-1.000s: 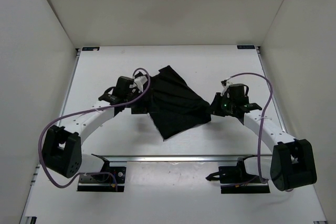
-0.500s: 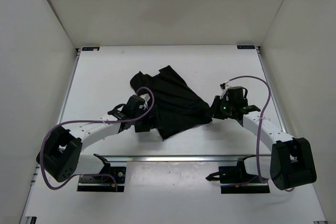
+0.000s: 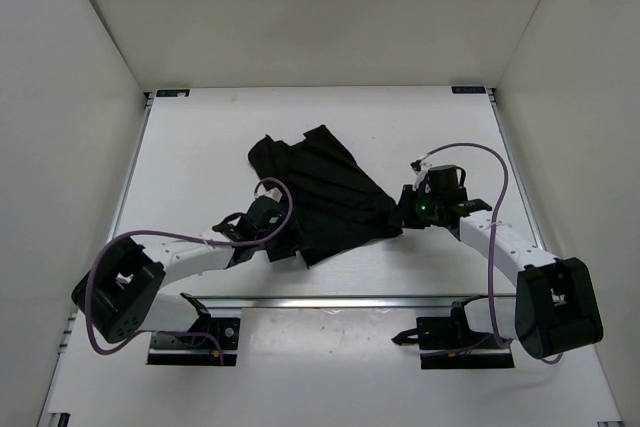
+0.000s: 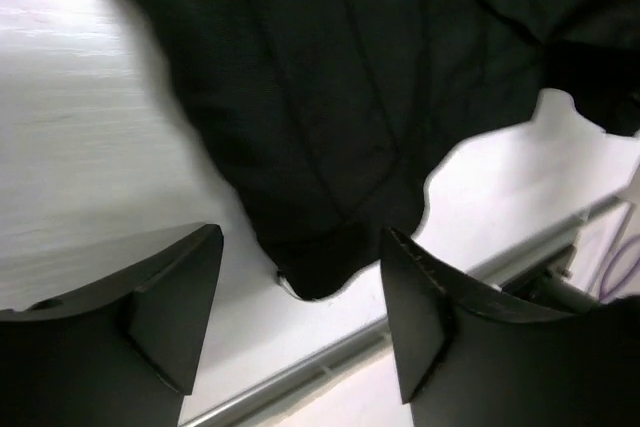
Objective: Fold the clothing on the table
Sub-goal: Flatten the skirt out
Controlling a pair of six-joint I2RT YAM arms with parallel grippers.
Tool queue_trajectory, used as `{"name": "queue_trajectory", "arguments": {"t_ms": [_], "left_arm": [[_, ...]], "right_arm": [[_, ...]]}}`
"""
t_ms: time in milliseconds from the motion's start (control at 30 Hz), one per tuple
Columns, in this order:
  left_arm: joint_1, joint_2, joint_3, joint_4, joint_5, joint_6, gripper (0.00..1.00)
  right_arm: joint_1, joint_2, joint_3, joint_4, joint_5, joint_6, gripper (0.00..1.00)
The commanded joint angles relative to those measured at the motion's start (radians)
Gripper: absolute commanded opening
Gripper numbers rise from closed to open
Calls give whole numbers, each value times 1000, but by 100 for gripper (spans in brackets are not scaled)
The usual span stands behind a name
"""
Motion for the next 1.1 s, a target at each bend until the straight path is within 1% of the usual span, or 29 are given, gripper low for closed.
{"name": "queue_trajectory", "arguments": {"t_ms": [0, 33, 67, 100, 133, 200, 233, 267, 300, 367, 467, 533, 567, 633, 667, 767, 867, 933, 967, 1033, 1067], "left_arm": [[-16, 3, -28, 27, -60, -71, 68], [-22, 5, -37, 35, -68, -85, 68], [-20, 9, -39, 35, -67, -85, 64], [-17, 11, -43, 35, -61, -93, 55], [-23, 11, -46, 29, -65, -94, 43], [-13, 23, -43, 35, -62, -99, 27], [-14, 26, -45, 35, -59, -93, 21], [-16, 26, -45, 32, -54, -96, 9], [-8, 23, -37, 27, -56, -91, 0], [4, 19, -16, -31, -62, -62, 0], [64, -48, -17, -124, -79, -4, 0], [148, -151, -25, -181, -67, 24, 0], [170, -179, -31, -218, -68, 47, 0], [264, -297, -31, -279, -71, 82, 0], [309, -319, -31, -315, -65, 109, 0], [389, -394, -34, -356, -22, 175, 0], [407, -366, 3, -398, -5, 235, 0], [414, -308, 64, -404, 11, 296, 0], [429, -270, 87, -399, 10, 313, 0], [461, -186, 188, -399, 41, 410, 0], [478, -115, 287, -411, 48, 463, 0]], "right_arm": [[0, -13, 30, 12, -11, -13, 0], [5, -10, 31, 14, -14, -16, 0], [-3, -18, 30, 11, -17, -13, 0], [-8, -15, 27, 9, -17, -13, 0], [-3, -10, 31, 11, -13, -13, 0], [-5, -13, 33, 2, 4, -8, 1], [-5, -12, 36, 5, 1, -13, 0], [1, -15, 41, -5, -2, -14, 0], [-5, -12, 45, 3, -3, -16, 0], [-8, -6, 58, 0, -6, -11, 0], [-32, -12, 73, -12, -23, -17, 0], [-52, -38, 94, -12, -49, -17, 0], [-63, -41, 94, -8, -49, -22, 0], [-75, -67, 82, -8, -56, -20, 0], [-81, -84, 79, -9, -59, -14, 0], [-71, -90, 36, 20, -91, -2, 0], [-55, -81, 28, 34, -95, 3, 1], [-46, -72, 45, 43, -89, 7, 0], [-45, -58, 76, 46, -103, 4, 0], [-78, -10, 157, 46, -121, -13, 0], [-95, 19, 244, 32, -126, -20, 0]]}}
